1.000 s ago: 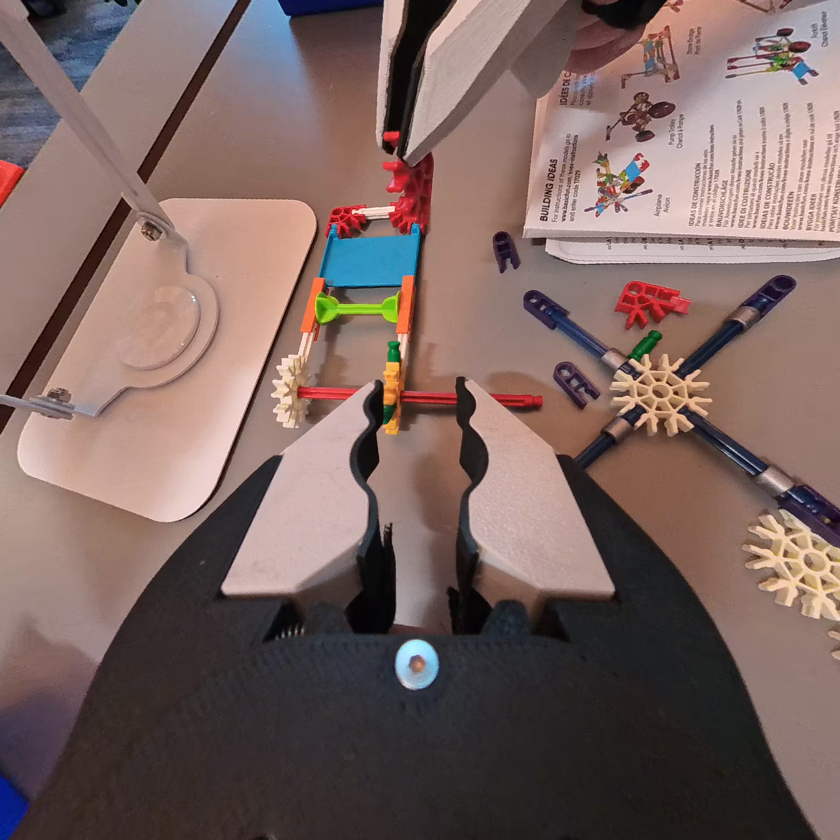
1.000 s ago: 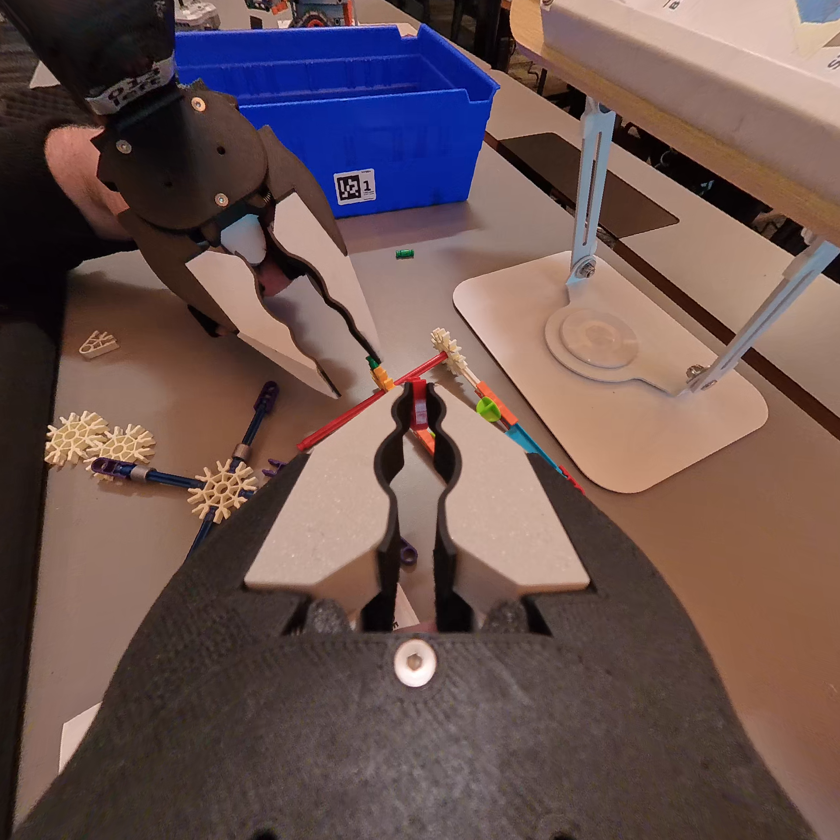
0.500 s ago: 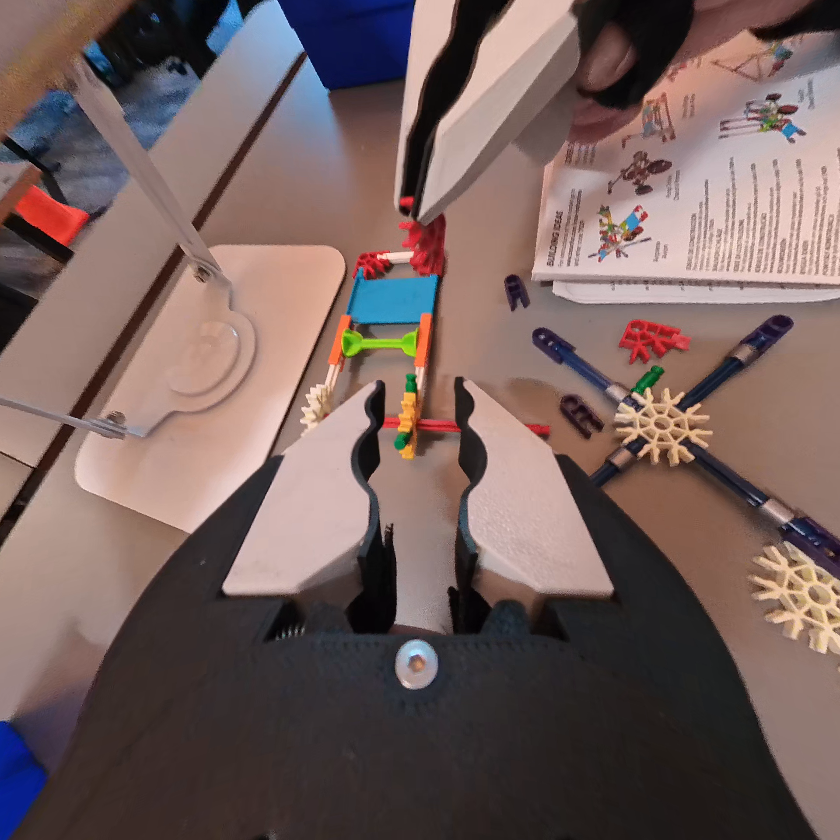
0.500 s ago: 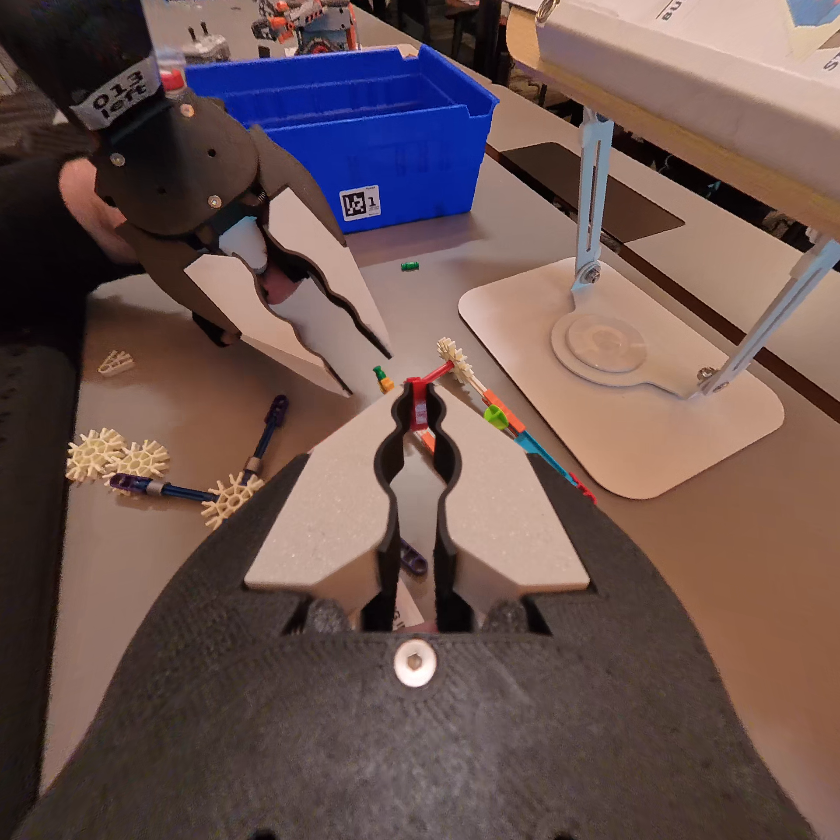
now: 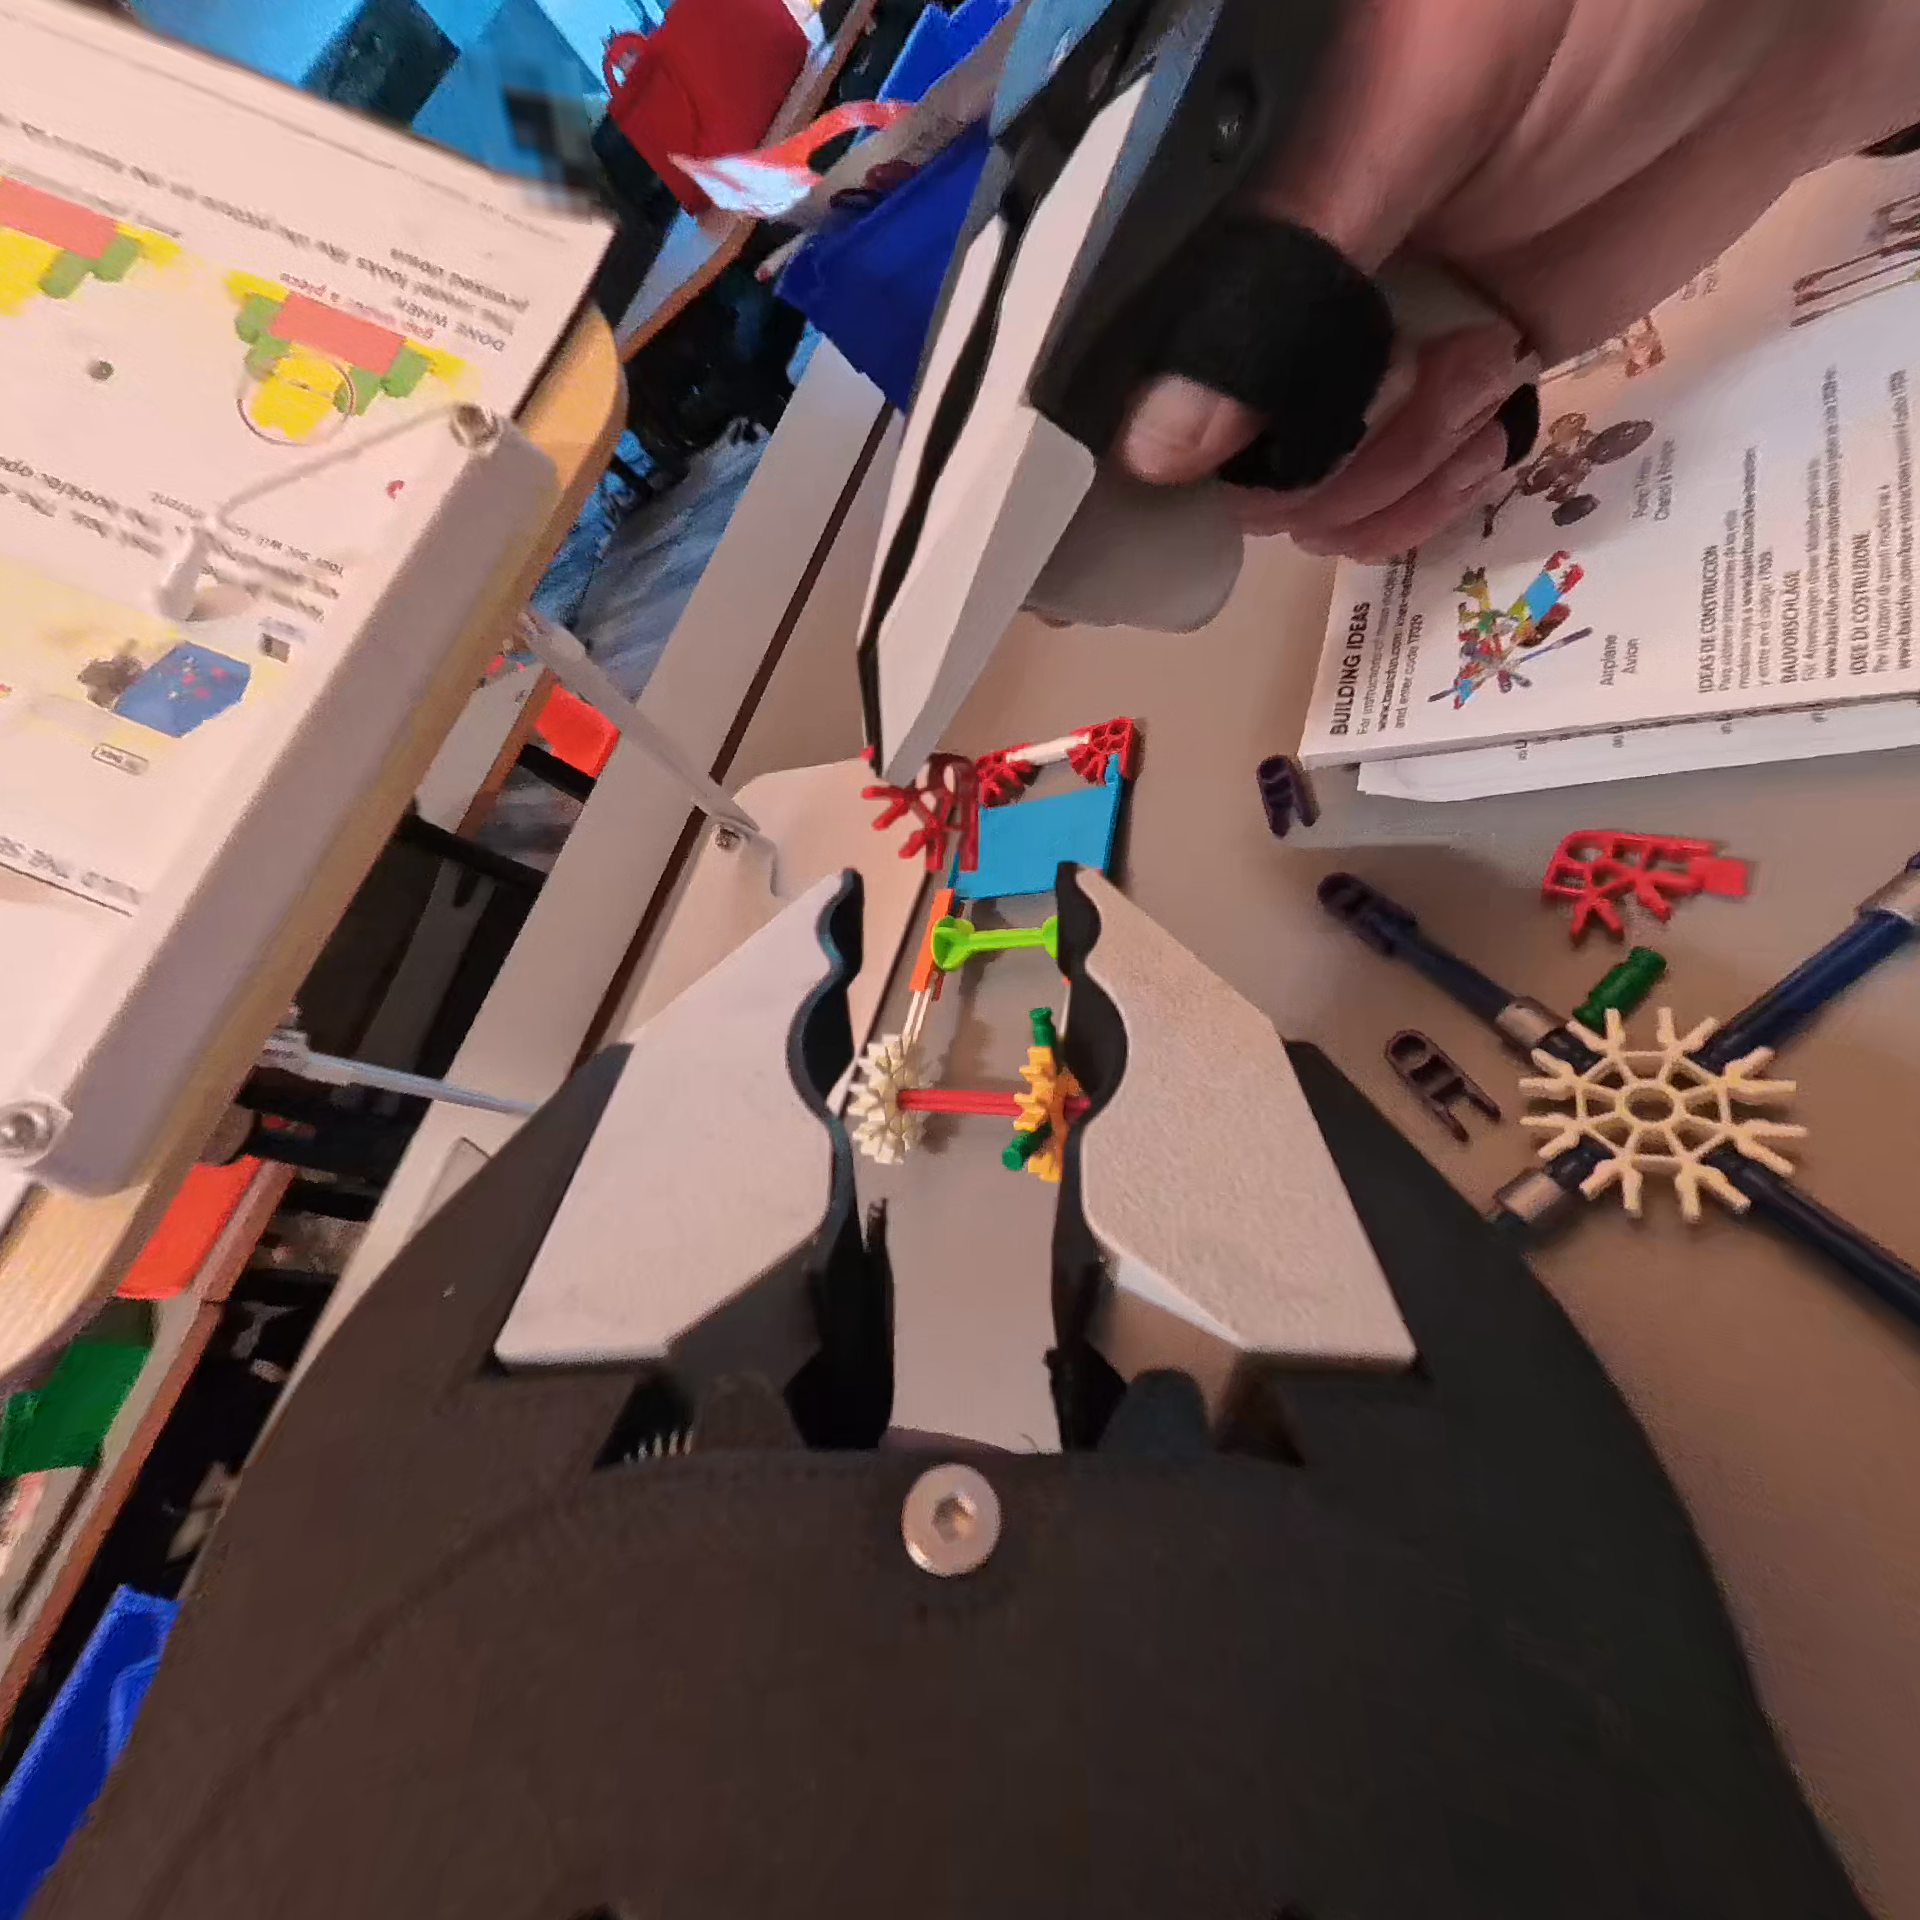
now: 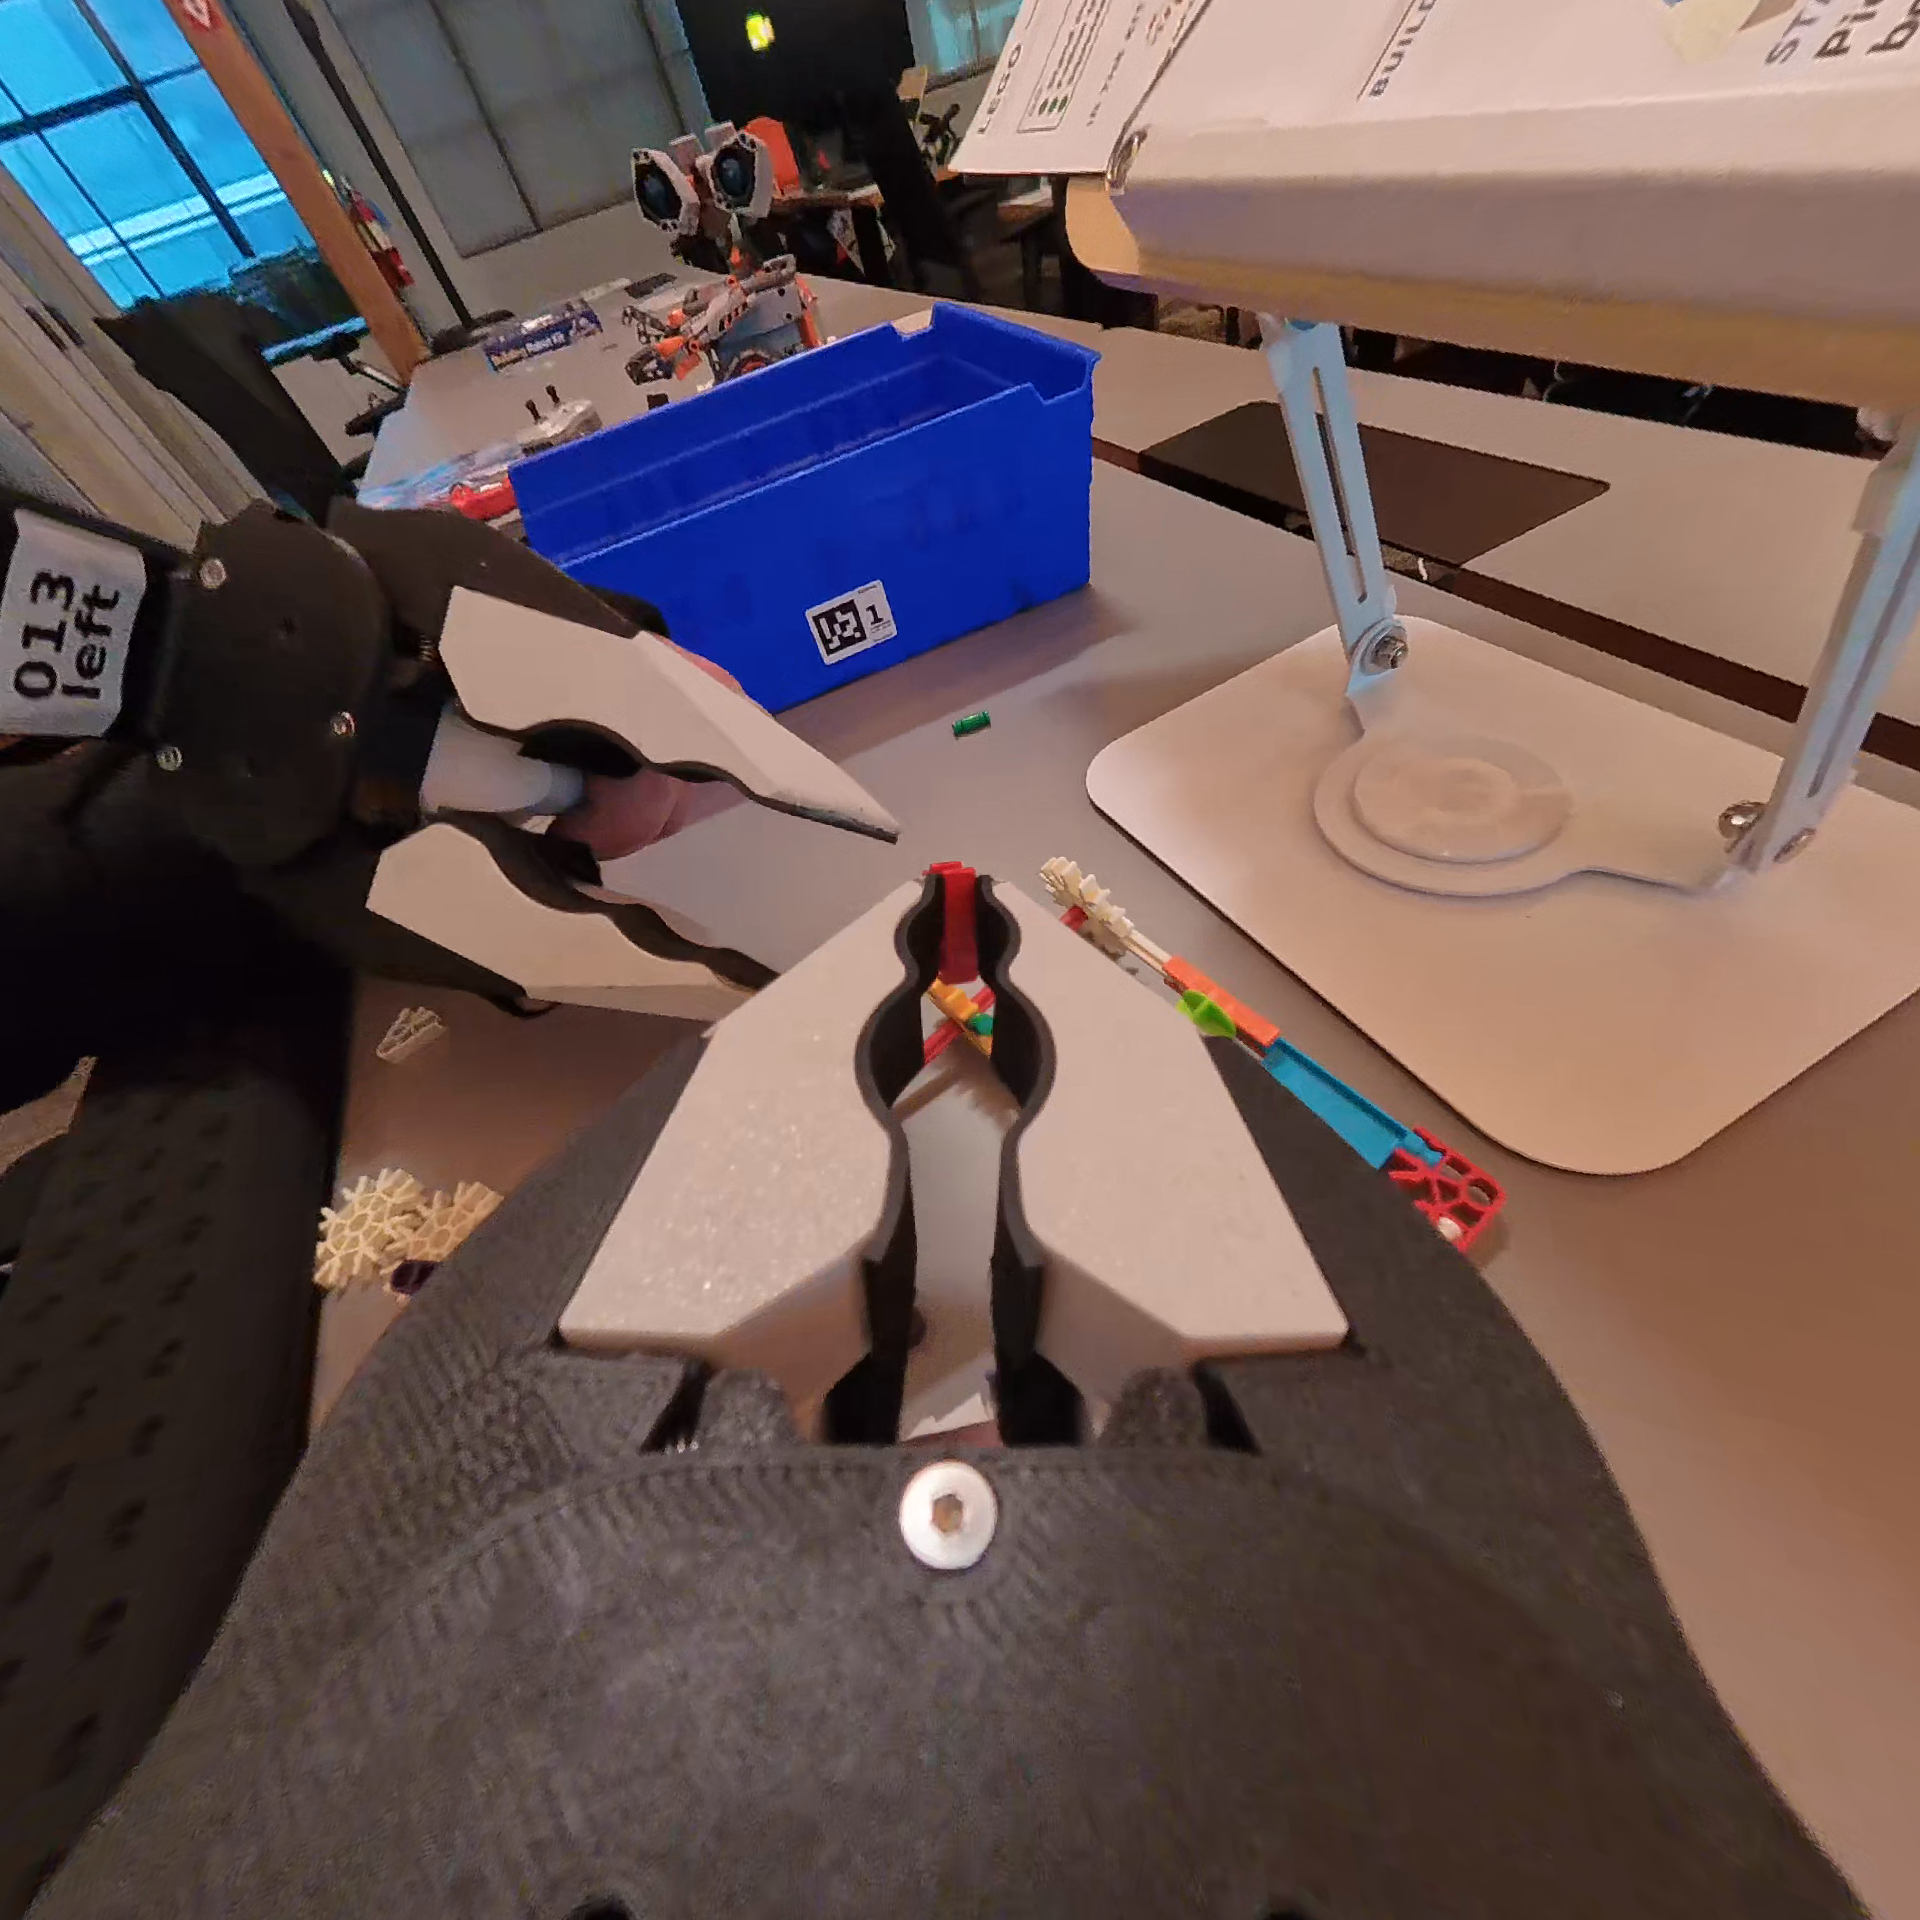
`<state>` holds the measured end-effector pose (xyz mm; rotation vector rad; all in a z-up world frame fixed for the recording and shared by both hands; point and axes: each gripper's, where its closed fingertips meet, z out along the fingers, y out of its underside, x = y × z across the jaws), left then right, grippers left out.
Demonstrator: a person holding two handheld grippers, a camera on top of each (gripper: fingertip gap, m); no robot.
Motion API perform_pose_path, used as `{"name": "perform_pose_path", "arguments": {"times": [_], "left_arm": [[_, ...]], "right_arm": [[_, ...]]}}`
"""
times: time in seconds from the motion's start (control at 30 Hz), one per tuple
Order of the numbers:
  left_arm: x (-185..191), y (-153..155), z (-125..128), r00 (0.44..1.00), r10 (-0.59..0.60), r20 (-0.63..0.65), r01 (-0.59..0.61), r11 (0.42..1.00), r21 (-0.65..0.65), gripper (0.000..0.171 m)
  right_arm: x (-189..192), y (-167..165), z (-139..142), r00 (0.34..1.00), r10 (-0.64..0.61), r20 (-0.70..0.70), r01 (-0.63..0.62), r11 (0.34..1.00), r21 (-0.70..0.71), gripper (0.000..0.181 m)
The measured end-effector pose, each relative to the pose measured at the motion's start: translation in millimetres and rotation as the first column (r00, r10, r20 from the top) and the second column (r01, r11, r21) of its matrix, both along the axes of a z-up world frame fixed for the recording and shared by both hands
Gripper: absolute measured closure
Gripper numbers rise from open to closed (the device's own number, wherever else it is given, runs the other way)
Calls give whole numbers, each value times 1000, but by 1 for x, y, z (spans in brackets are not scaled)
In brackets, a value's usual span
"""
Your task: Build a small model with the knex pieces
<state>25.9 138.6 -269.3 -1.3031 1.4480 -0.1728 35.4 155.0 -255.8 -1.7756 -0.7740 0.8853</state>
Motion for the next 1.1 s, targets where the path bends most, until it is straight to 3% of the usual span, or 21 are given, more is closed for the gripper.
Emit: {"name": "perform_pose_path", "arguments": {"times": [0.17, 0.27, 0.5, 1.1], "left_arm": [[-16, 8, -31, 998, -4, -55, -10, 970, -244, 135], [-15, 10, -43, 998, -8, -65, -12, 955, -296, 139], [-13, 12, -69, 989, -4, -145, -47, 936, -348, 145], [-5, 19, -77, 996, 11, -88, -48, 902, -428, 158]], "right_arm": [[-8, -4, -24, 988, 100, 119, -99, 995, -12, 178], [-17, -5, -35, 971, 145, 189, -147, 989, -1, 178], [-25, -7, -46, 943, 194, 272, -207, 978, 18, 178], [-26, 3, -50, 899, 293, 324, -322, 946, 36, 178]]}}
